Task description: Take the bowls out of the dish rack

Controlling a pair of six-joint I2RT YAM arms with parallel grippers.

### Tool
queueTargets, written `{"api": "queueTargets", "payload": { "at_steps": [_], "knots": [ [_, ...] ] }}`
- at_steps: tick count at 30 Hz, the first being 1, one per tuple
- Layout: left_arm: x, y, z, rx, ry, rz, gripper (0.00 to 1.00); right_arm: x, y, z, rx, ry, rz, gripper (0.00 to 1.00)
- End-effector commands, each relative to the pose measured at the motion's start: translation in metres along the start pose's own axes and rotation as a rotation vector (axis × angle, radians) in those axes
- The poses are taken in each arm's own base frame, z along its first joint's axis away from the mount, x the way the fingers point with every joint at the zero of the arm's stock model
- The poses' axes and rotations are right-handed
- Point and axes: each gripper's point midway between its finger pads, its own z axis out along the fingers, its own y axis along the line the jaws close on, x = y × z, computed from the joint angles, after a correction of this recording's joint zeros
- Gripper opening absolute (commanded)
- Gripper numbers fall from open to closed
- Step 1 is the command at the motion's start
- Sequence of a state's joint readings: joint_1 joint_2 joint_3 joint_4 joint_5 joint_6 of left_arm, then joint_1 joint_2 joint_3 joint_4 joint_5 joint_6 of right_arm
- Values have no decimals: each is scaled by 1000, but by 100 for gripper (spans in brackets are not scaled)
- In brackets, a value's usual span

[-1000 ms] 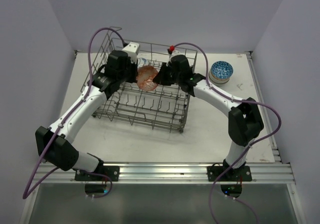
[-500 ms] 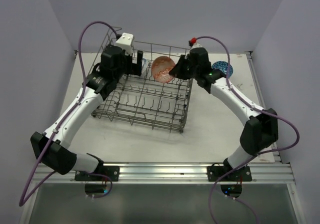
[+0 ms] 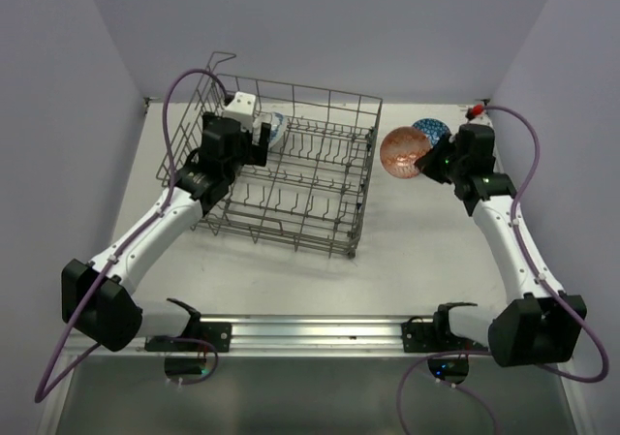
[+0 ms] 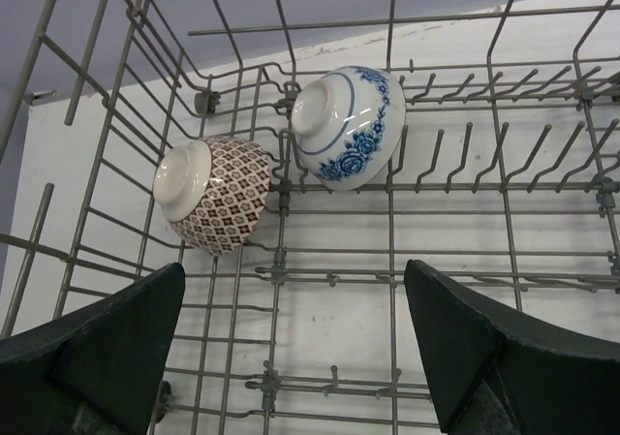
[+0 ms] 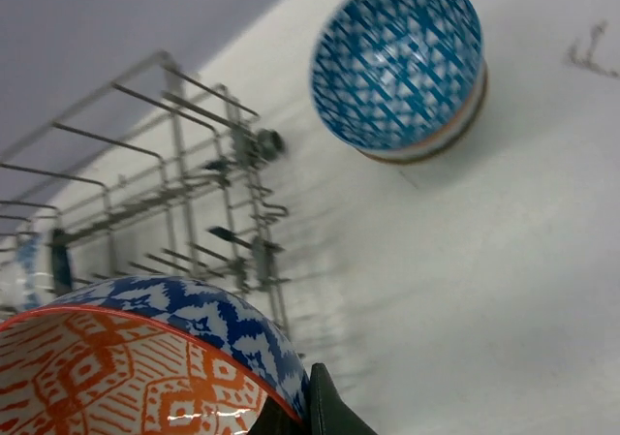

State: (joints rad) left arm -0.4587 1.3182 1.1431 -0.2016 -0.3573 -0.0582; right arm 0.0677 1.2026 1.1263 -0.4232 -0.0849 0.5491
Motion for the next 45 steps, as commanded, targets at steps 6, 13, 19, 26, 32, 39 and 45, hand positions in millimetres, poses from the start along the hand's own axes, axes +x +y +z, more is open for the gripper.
{"api": "queueTargets", "payload": {
  "at_steps": [6, 13, 19, 26, 32, 39, 45],
  "knots": [
    [-31, 27, -16, -114, -171, -24, 93, 89, -92, 27, 230, 208, 26, 0],
    [-30, 39, -22, -174, -177, -32, 95, 110, -117, 55, 251, 264, 126, 0],
    [-27, 38, -19, -174, -165, -28, 97, 116, -126, 69, 268, 297, 146, 0],
    [-29, 38, -21, -169, -172, -29, 100, 118, -131, 75, 280, 316, 153, 13],
    [-30, 39, -22, -166, -176, -4, 100, 128, -136, 77, 284, 348, 151, 48],
    [-26, 33, -19, -137, -166, 16, 100, 121, -139, 66, 293, 338, 132, 95],
    [-26, 26, -13, -104, -181, 27, 100, 88, -125, 43, 265, 258, 109, 99]
  ]
}}
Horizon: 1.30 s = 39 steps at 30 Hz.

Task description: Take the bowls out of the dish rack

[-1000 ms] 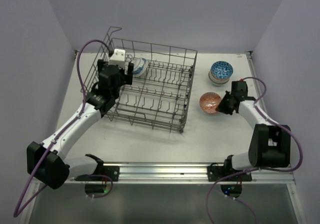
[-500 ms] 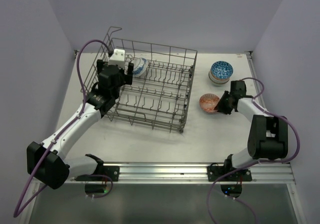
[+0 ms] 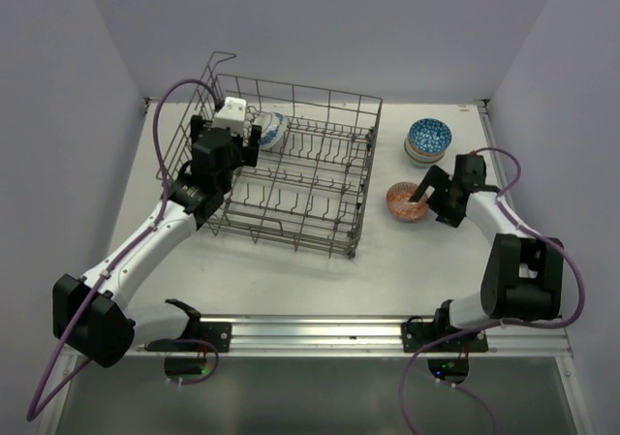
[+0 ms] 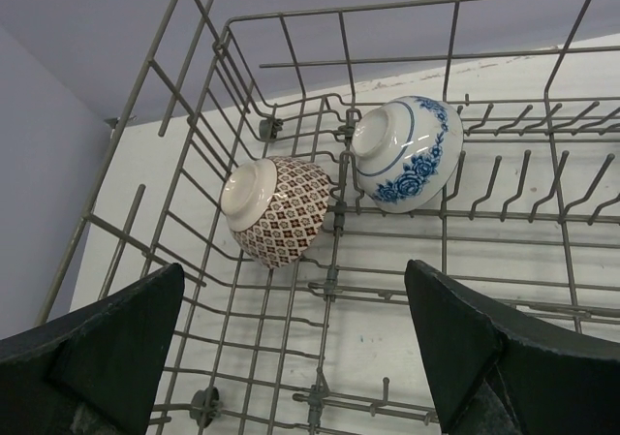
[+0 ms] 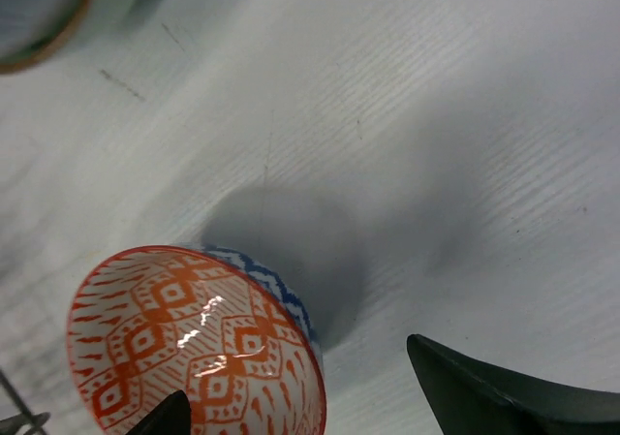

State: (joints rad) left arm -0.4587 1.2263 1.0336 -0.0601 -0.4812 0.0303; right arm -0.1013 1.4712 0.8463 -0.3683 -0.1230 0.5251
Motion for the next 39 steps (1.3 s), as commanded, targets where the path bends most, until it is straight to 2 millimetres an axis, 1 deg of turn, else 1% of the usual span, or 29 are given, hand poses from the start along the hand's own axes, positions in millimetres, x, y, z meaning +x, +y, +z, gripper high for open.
{"api": "queueTargets", "payload": {
  "at_steps": [1, 2, 3, 5, 6, 7, 8, 9, 10, 11, 12, 13, 14, 15, 16, 17, 18, 19, 20, 21, 22, 23, 25, 26, 29, 32, 35, 37, 39],
  "knots": [
    [-15, -5, 3, 24, -71, -13, 100, -35, 20, -39, -61, -122, -29, 99],
    [-13, -7, 4, 31, -66, -10, 100, -38, 20, -43, -61, -136, -27, 99],
    [-11, -10, 6, 45, -60, -12, 100, -40, 24, -53, -75, -159, -24, 99],
    [-10, -15, 8, 66, -55, -19, 100, -43, 27, -61, -92, -185, -18, 99],
    [-7, -22, 10, 90, -44, -32, 100, -44, 28, -64, -99, -196, -11, 99],
    [-6, -25, 12, 100, -40, -36, 100, -47, 33, -73, -125, -227, -12, 99],
    [-7, -29, 15, 111, -36, -35, 100, -49, 36, -77, -145, -243, -13, 99],
    [-8, -35, 22, 121, 8, -48, 100, -48, 43, -79, -191, -253, -21, 99],
    [-9, -38, 27, 121, 34, -46, 100, -49, 48, -85, -223, -272, -30, 99],
    [-11, -41, 31, 121, 62, -60, 100, -50, 50, -86, -236, -280, -36, 99],
    [-20, -48, 42, 126, 98, -57, 100, -51, 51, -85, -247, -292, -46, 99],
    [-22, -52, 47, 133, 121, -61, 100, -50, 55, -86, -267, -287, -57, 99],
    [-30, -56, 53, 142, 133, -71, 100, -48, 55, -85, -272, -279, -60, 99],
    [-12, -71, 64, 175, 207, -63, 100, -48, 55, -84, -273, -282, -68, 99],
    [-39, -75, 69, 190, 165, -86, 100, -46, 57, -84, -291, -277, -77, 99],
    [-28, -85, 83, 197, 203, -79, 100, -46, 58, -85, -300, -284, -83, 99],
    [-24, -87, 88, 191, 231, -65, 100, -45, 58, -84, -306, -287, -92, 99],
    [-47, -87, 94, 184, 196, -78, 100, -43, 60, -84, -318, -287, -99, 99],
    [-45, -89, 101, 175, 210, -66, 100, -42, 62, -85, -335, -283, -102, 99],
    [-23, -96, 116, 171, 278, -26, 100, -40, 63, -86, -347, -282, -104, 99],
    [-36, -98, 121, 168, 260, -28, 100, -38, 64, -86, -358, -281, -107, 99],
    [-13, -104, 132, 159, 321, -2, 100, -37, 68, -87, -380, -277, -112, 99],
    [-5, -103, 143, 124, 338, 13, 100, -35, 71, -87, -405, -274, -103, 99],
    [2, -103, 150, 102, 352, 26, 100, -33, 75, -88, -433, -263, -97, 99],
    [19, -106, 157, 80, 387, 31, 100, -27, 80, -85, -470, -234, -88, 98],
    [32, -105, 163, 46, 410, 32, 100, -24, 81, -83, -482, -226, -81, 98],
    [41, -104, 169, 16, 415, 36, 100, -19, 84, -81, -507, -200, -77, 99],
    [44, -103, 171, -4, 410, 46, 100, -19, 86, -83, -519, -199, -81, 99],
    [39, -104, 175, -10, 378, 51, 100, -17, 86, -82, -518, -191, -86, 98]
  ]
}}
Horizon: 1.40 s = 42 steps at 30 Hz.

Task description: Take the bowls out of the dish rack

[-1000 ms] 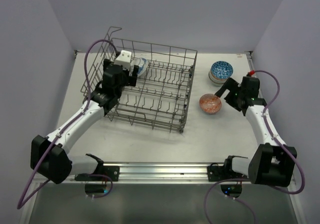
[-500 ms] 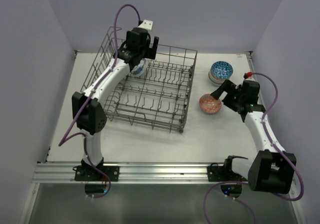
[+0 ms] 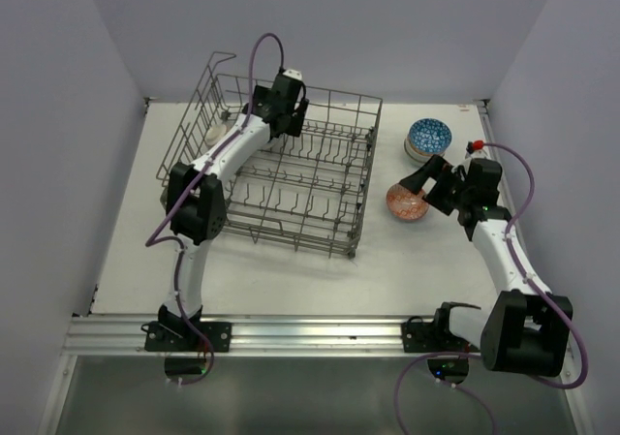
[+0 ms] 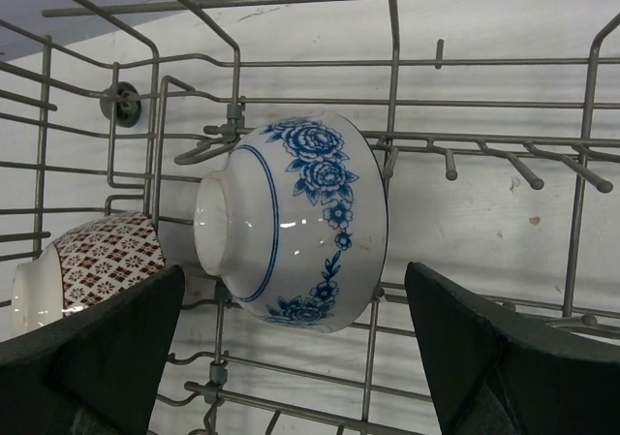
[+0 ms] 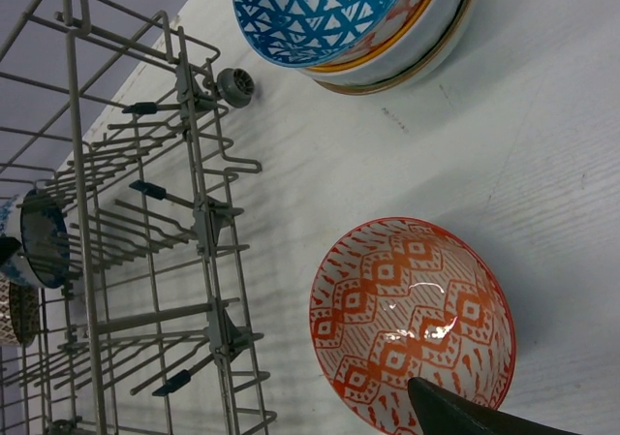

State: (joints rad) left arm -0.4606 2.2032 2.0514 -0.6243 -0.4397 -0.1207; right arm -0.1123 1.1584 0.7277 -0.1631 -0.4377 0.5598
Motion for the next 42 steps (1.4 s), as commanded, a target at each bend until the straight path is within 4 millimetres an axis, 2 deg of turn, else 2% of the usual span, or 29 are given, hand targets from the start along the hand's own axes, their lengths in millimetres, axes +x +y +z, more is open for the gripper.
{"api": "queueTargets", "payload": {
  "at_steps": [1, 4, 12, 17, 27, 34, 42],
  "knots": [
    [-27, 6, -6, -48, -93, -41, 100, -5, 12, 0, -58, -15, -15, 99],
    [-32, 5, -4, -56, -114, -36, 100, -5, 11, 1, -56, -13, -15, 99],
    [-21, -8, 15, -29, -88, -11, 100, -4, 9, 3, -49, -3, -11, 98],
    [-15, -5, 22, -66, -78, 2, 100, -2, 9, 4, -50, 3, -9, 99],
    [-32, 0, 12, -154, -154, 45, 96, 0, 7, 6, -47, 11, -7, 98],
    [-14, 2, 17, -206, -110, 77, 93, 1, 7, 6, -50, 17, -5, 99],
    [-10, 1, 24, -208, -114, 85, 89, 1, 7, 6, -51, 18, -4, 99]
  ]
}}
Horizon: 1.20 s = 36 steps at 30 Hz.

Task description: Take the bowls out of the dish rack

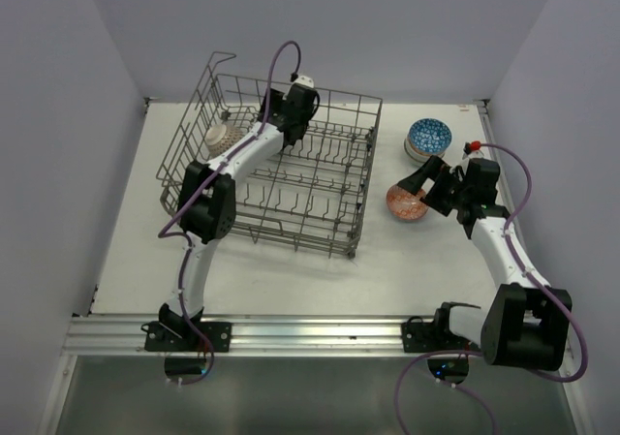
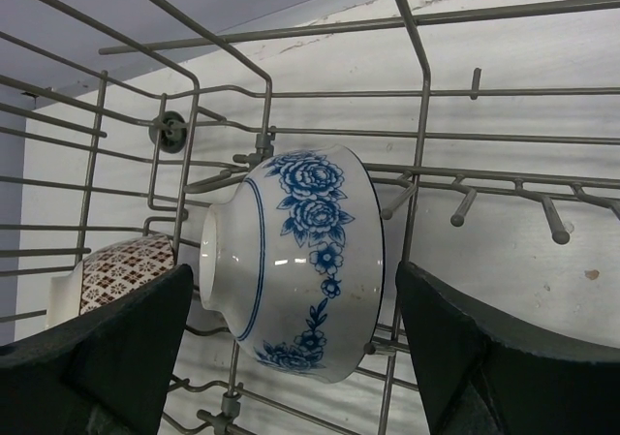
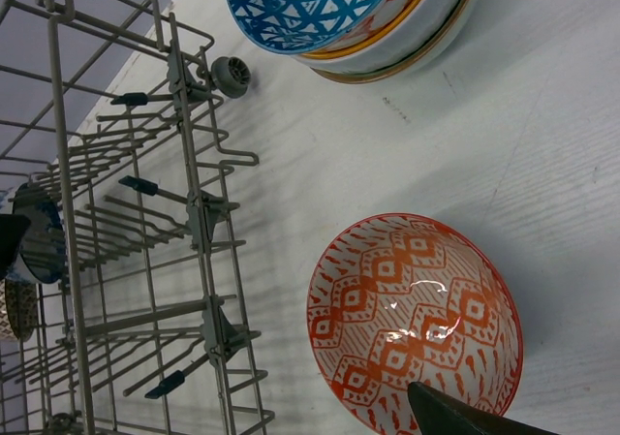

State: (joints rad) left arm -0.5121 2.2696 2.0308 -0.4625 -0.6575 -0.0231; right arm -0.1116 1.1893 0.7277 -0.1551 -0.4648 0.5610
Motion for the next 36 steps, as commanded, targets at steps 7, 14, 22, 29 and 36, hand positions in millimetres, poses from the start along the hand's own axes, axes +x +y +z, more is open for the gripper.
{"api": "queueTargets", "payload": {
  "at_steps": [7, 14, 22, 29, 36],
  "knots": [
    [-3, 0, 9, -24, -25, 24, 80, -4, 6, 1, -35, -11, -15, 99],
    [2, 2, 10, -21, -12, 24, 80, -3, 7, 2, -38, -7, -15, 99],
    [13, 7, 15, 0, 23, 26, 72, -4, 6, 1, -33, -14, -17, 99],
    [13, 10, 15, 43, 21, -49, 72, -3, 5, 2, -33, -14, -16, 99],
    [10, 15, 16, 34, 25, -39, 45, -2, 5, 2, -33, -14, -17, 98]
  ]
}}
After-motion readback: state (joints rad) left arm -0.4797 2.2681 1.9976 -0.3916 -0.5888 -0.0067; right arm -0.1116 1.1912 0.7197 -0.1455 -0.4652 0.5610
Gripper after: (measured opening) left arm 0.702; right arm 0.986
